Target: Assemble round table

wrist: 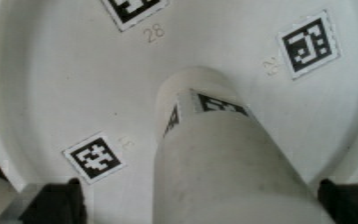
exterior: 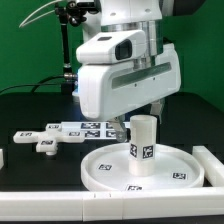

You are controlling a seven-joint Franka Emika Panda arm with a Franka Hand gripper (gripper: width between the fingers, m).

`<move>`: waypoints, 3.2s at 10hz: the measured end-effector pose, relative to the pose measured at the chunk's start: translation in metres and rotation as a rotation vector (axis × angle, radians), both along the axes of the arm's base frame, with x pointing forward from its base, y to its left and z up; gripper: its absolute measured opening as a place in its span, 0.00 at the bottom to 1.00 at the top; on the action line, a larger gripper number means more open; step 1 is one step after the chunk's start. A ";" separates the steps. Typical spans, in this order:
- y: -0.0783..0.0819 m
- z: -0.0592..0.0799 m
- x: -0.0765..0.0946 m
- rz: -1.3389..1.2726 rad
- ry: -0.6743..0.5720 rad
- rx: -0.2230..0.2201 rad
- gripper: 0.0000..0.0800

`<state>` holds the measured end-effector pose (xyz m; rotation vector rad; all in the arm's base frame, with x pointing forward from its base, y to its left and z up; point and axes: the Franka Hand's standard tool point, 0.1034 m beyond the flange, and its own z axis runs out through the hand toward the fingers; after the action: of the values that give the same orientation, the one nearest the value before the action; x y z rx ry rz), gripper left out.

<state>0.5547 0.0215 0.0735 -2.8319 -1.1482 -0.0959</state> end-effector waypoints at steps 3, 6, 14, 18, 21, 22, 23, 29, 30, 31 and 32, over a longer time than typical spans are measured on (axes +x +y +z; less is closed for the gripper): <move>0.005 0.000 0.000 0.203 -0.014 -0.032 0.81; 0.015 -0.001 -0.002 0.502 -0.024 -0.072 0.81; 0.015 -0.003 0.003 1.069 -0.038 -0.160 0.81; 0.005 -0.004 0.003 1.279 -0.034 -0.176 0.81; 0.005 -0.005 0.003 1.253 -0.031 -0.175 0.50; 0.003 -0.005 0.003 1.250 -0.031 -0.175 0.51; 0.001 -0.005 0.003 1.247 -0.031 -0.175 0.51; 0.001 -0.005 0.001 0.959 -0.014 -0.170 0.51; 0.000 -0.005 0.001 0.880 -0.009 -0.169 0.51; -0.001 -0.005 0.001 0.802 -0.007 -0.167 0.51; -0.002 -0.005 0.000 0.716 -0.003 -0.163 0.51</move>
Offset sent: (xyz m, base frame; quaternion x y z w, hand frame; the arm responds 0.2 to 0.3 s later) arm -0.0037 0.0242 0.0016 0.0099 -0.0211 -0.2625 0.9646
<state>0.5551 0.0198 0.0682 -2.3482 -2.1587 0.0442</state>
